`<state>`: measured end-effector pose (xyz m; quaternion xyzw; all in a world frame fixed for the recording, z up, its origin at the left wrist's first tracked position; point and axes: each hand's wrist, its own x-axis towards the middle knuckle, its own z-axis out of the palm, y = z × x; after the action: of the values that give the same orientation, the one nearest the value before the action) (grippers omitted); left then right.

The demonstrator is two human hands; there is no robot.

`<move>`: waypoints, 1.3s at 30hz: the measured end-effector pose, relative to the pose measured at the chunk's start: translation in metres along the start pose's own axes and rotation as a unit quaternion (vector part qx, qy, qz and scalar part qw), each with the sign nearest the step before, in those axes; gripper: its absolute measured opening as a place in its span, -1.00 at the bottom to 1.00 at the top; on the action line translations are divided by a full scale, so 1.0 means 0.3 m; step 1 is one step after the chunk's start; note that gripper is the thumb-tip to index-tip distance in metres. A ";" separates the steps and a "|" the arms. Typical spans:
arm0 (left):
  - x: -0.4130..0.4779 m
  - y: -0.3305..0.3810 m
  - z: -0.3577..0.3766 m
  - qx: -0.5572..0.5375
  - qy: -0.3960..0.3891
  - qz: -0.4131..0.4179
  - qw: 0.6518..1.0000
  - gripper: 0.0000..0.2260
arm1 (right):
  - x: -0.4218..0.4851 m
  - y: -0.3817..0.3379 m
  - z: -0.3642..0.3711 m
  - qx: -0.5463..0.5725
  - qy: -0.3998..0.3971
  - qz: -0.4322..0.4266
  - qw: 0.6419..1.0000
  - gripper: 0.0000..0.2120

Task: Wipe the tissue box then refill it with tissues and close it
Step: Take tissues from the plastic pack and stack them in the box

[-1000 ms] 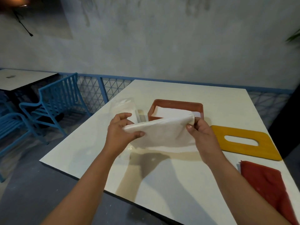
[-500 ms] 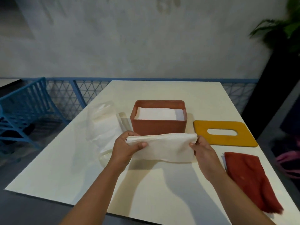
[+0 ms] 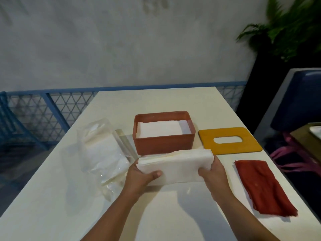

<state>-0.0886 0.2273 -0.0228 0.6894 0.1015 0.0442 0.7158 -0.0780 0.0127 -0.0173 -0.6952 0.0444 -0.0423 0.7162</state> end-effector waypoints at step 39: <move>0.050 0.035 -0.052 0.018 -0.070 0.017 0.997 -0.43 | 0.006 -0.027 0.043 -0.049 0.065 0.038 0.996 -0.49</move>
<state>-0.0763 0.2459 -0.0142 0.7052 0.0399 0.0061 0.7079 -0.0746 0.0251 -0.0087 -0.7229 0.1190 -0.0575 0.6782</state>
